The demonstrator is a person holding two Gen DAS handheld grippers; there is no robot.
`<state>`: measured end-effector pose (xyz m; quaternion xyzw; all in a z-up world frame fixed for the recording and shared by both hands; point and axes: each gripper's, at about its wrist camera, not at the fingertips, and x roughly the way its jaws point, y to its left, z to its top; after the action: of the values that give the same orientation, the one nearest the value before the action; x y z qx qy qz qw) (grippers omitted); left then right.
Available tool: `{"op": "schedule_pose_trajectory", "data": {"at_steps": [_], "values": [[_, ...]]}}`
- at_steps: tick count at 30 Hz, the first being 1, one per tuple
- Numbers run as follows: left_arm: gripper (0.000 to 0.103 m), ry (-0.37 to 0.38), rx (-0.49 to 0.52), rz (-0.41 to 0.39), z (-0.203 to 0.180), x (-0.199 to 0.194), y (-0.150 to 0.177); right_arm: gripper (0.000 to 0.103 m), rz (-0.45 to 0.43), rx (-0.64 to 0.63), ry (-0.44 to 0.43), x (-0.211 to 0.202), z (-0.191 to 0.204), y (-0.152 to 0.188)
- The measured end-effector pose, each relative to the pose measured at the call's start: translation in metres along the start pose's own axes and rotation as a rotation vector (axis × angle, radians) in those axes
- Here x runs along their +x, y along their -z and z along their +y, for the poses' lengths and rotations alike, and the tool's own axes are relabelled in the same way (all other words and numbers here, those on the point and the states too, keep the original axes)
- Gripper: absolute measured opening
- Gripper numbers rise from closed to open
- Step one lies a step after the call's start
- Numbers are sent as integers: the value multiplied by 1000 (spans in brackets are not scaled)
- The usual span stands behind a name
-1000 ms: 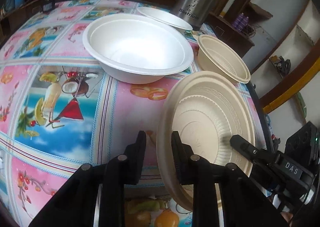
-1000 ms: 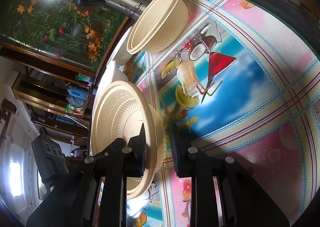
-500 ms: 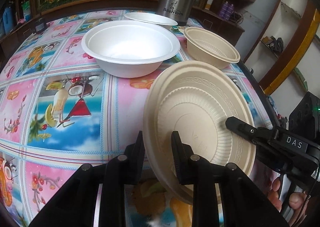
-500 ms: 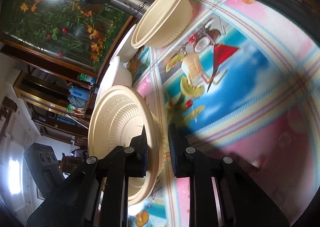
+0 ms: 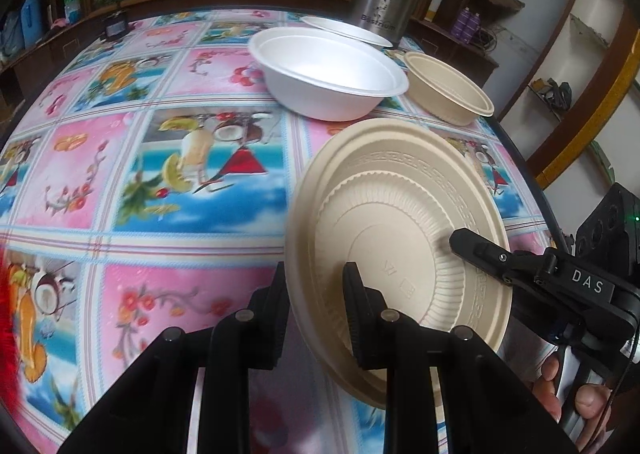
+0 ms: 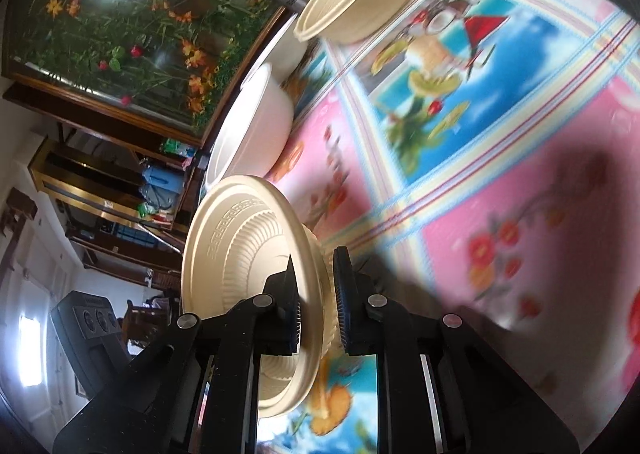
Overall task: Organize plates and bowls
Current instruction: 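Carry the beige paper plates with both grippers toward the red plate stack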
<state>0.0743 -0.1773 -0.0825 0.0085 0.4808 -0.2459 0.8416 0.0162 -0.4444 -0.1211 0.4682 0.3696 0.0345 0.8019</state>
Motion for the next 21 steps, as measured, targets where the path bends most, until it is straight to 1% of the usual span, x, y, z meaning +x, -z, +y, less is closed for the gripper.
{"op": "schedule_pose_trajectory", "data": {"at_steps": [14, 21], "values": [[25, -10, -67, -17, 40, -30, 29, 14, 64, -34, -20, 16, 24, 38], [25, -30, -106, -27, 63, -44, 42, 14, 104, -70, -18, 26, 39, 54]]}}
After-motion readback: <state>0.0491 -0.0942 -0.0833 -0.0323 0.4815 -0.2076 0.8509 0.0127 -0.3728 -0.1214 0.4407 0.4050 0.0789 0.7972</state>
